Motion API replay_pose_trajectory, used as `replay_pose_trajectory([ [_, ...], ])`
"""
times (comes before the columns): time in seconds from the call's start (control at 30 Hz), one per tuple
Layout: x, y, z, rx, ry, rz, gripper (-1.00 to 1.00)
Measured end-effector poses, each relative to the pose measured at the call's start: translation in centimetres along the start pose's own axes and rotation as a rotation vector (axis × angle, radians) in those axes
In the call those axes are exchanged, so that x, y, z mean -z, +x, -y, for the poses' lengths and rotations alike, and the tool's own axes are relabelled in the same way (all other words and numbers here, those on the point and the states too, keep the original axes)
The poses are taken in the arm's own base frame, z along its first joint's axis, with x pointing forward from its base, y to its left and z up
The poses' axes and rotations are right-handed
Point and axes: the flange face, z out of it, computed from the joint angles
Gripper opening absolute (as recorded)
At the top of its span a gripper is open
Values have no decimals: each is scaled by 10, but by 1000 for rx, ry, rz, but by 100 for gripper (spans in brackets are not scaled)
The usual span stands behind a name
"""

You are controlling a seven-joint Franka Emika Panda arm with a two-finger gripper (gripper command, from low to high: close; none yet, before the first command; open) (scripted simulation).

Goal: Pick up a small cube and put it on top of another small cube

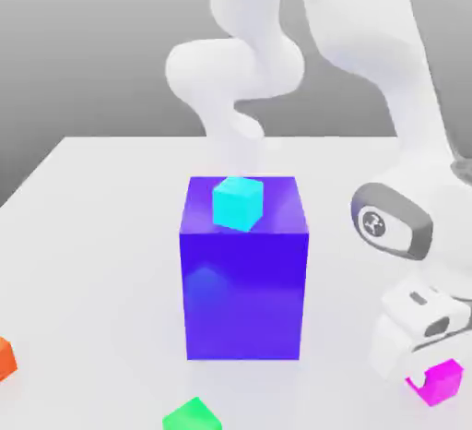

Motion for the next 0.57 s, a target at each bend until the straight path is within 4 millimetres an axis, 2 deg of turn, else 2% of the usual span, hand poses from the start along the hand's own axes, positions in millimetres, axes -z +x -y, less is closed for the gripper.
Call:
replay_pose_trajectory([
  [0.07,15,34,-28,-119,-8,-3,-100],
  [0.2,33,104,-108,-409,-15,-4,-100],
  [0.33,49,153,-196,-687,-8,-2,-100],
  [0.4,37,174,-240,-823,-2,0,-100],
  [0.47,10,181,-257,-873,-1,0,-100],
  [0.5,3,181,-260,-881,-1,-1,100],
  [0.57,3,181,-260,-881,-1,-1,100],
])
